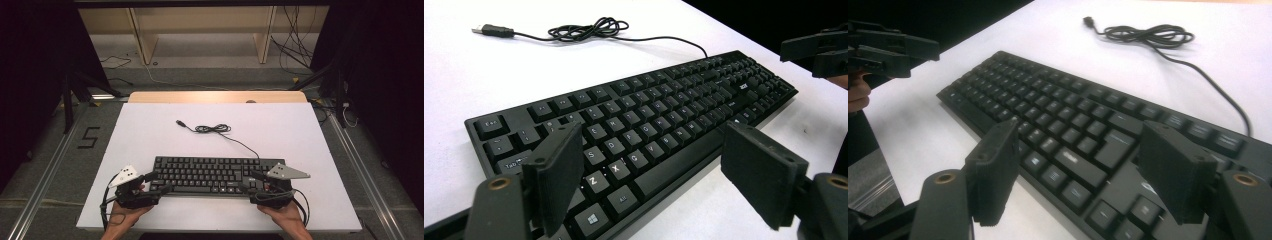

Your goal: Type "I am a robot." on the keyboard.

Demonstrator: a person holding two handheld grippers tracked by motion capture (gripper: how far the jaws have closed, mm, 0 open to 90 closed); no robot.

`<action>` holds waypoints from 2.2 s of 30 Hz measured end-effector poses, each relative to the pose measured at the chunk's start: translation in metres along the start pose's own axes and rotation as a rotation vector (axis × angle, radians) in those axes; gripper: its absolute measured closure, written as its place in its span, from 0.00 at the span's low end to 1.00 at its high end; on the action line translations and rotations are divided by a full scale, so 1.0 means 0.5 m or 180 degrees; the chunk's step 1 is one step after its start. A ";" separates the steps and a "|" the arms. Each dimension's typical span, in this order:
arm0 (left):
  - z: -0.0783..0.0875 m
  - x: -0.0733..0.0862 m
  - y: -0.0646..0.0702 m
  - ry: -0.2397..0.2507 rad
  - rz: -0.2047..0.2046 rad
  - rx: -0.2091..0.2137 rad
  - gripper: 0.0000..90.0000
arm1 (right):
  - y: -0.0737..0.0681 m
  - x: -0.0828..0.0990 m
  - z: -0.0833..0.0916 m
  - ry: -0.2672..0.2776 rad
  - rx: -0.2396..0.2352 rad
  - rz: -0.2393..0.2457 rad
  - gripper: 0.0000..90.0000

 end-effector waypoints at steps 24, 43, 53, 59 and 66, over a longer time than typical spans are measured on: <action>0.001 0.002 -0.016 -0.0028 0.0077 -0.0133 0.30 | -0.036 -0.047 -0.115 -0.0307 -0.0146 0.0093 0.50; 0.002 0.006 -0.025 -0.0107 0.0076 -0.0248 0.46 | -0.045 -0.059 -0.157 -0.0401 -0.0159 0.0114 0.65; -0.001 0.014 -0.046 -0.0232 0.0096 -0.0432 0.81 | -0.054 -0.061 -0.190 -0.0505 -0.0193 0.0109 0.87; -0.009 0.020 -0.060 -0.0365 0.0124 -0.0520 0.97 | -0.059 -0.063 -0.211 -0.0572 -0.0186 0.0130 0.98; -0.013 0.026 -0.066 -0.0496 0.0126 -0.0572 0.99 | -0.062 -0.063 -0.240 -0.0673 -0.0142 0.0131 1.00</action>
Point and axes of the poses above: each handheld gripper's, and its own axes: z roughly backward along the jaws, x roughly out of its underside, y roughly to its right, the point moved 5 cm from there along -z, roughly forward along the jaws, and after that the axes turned 1 degree about -z, right-handed, at the moved point
